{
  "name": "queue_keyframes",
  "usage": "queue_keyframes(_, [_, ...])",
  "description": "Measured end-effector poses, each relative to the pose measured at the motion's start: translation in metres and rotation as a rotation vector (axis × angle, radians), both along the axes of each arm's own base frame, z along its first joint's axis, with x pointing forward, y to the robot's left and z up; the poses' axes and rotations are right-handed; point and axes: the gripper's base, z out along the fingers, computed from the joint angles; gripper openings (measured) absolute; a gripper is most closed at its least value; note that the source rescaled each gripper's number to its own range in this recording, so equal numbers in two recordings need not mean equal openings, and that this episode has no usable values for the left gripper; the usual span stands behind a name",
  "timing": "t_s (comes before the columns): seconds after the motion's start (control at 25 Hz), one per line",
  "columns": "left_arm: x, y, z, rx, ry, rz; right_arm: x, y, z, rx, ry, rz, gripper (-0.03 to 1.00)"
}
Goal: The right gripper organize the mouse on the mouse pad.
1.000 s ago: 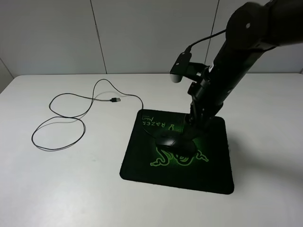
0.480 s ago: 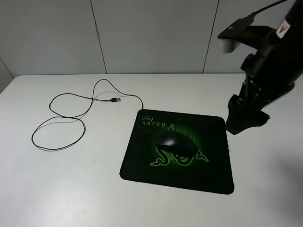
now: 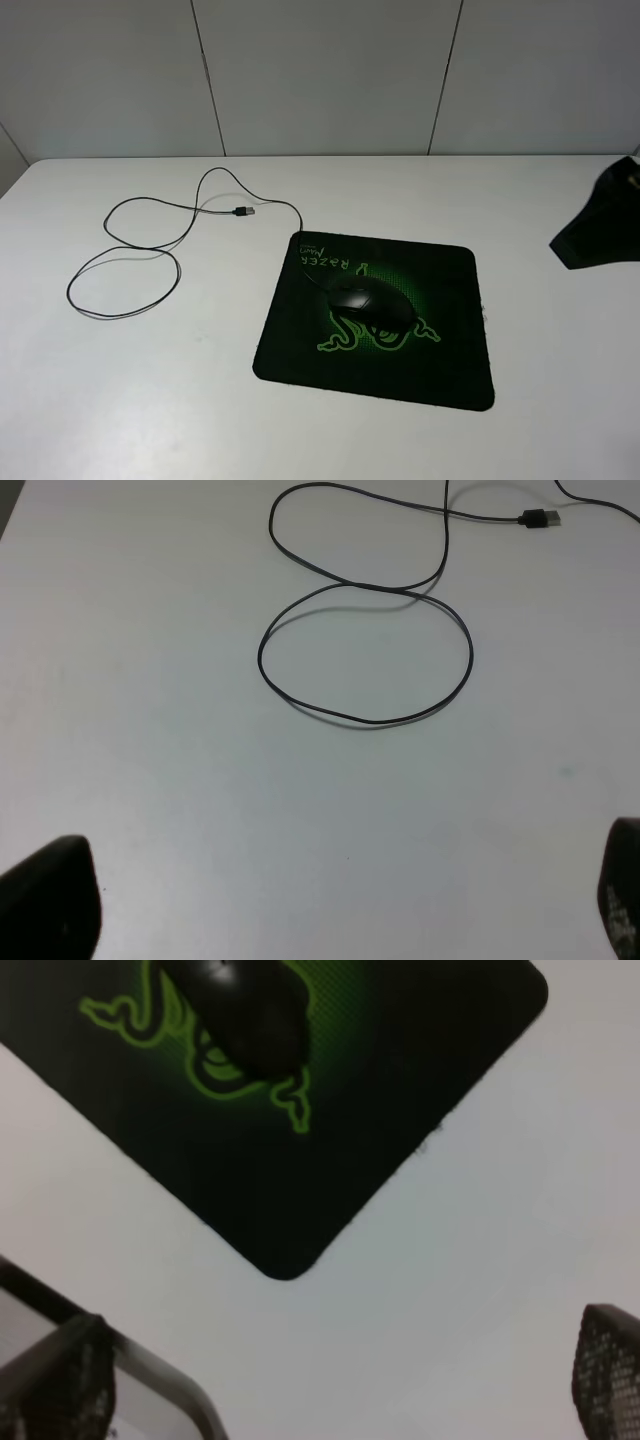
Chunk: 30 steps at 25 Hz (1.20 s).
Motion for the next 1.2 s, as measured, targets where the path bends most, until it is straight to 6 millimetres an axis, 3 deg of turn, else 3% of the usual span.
queue_keyframes(0.32, [0.000, 0.000, 0.000, 0.000, 0.000, 0.000, -0.061, -0.034, 0.020, 0.146, -0.186, -0.030, 1.00])
queue_keyframes(0.48, [0.000, 0.000, 0.000, 0.000, 0.000, 0.000, -0.087, -0.048, 0.021, 0.222, -0.248, -0.070, 1.00])
queue_keyframes(0.68, [0.000, 0.000, 0.000, 0.000, 0.000, 0.000, -0.109, -0.061, 0.003, 0.279, -0.268, -0.144, 1.00])
queue_keyframes(0.96, [0.000, 0.000, 0.000, 0.000, 0.000, 0.000, -0.122, -0.073, -0.038, 0.271, -0.316, -0.382, 1.00])
queue_keyframes(1.2, [0.000, 0.000, 0.000, 0.000, 0.000, 0.000, -0.131, -0.079, -0.054, 0.263, -0.439, -0.564, 1.00])
